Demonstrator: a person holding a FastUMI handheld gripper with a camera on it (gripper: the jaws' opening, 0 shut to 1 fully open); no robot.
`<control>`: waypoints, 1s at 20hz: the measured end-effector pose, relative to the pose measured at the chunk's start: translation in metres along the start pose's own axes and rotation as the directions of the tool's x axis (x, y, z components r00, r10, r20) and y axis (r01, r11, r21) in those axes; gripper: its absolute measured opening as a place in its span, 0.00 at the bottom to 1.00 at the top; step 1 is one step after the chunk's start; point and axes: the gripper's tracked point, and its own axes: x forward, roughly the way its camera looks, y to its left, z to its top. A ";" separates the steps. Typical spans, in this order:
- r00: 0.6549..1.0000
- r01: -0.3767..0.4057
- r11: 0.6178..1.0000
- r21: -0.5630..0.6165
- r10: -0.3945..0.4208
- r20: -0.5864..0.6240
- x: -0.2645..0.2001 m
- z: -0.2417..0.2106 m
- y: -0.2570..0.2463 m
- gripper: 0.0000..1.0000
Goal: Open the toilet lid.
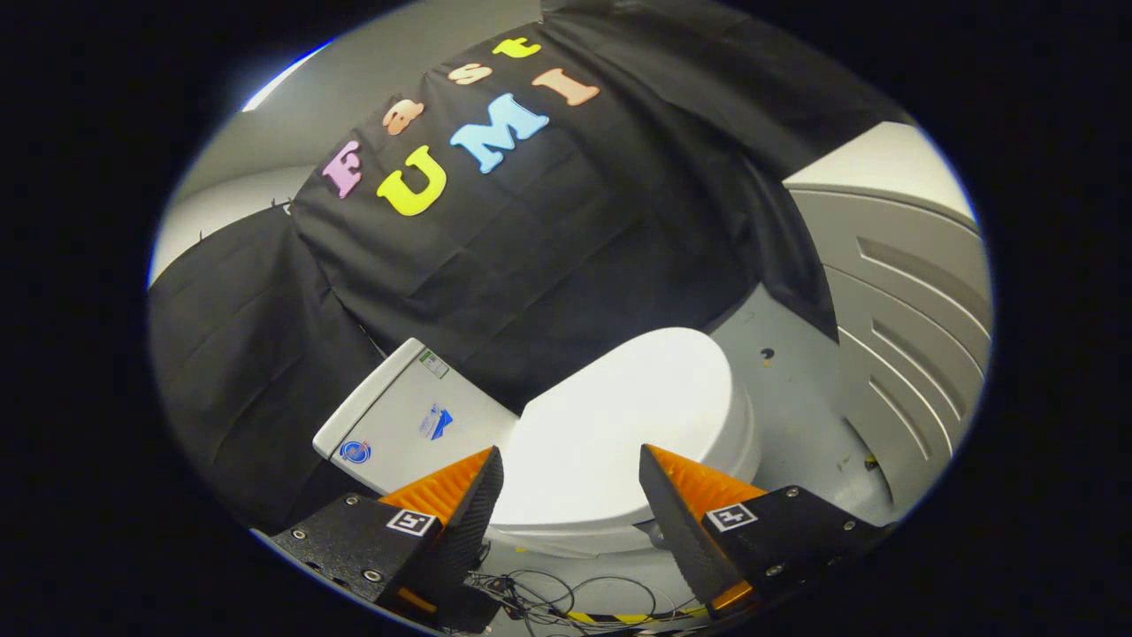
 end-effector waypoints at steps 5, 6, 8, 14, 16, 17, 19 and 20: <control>0.995 0.042 0.993 0.111 -0.032 -0.090 0.015 -0.026 -0.032 0.95; 0.994 0.045 0.989 0.142 -0.030 -0.104 0.016 -0.029 -0.037 0.95; 0.991 0.048 0.977 0.208 -0.021 -0.132 0.016 -0.041 -0.046 0.95; 0.983 0.079 0.960 0.268 -0.031 -0.180 0.027 -0.063 -0.065 0.95; 0.979 0.096 0.947 0.305 -0.035 -0.198 0.031 -0.073 -0.070 0.94; 0.978 0.100 0.939 0.328 -0.032 -0.208 0.035 -0.079 -0.075 0.94; 0.975 0.111 0.930 0.349 -0.033 -0.221 0.038 -0.089 -0.080 0.94; 0.972 0.116 0.928 0.355 -0.033 -0.231 0.040 -0.093 -0.082 0.93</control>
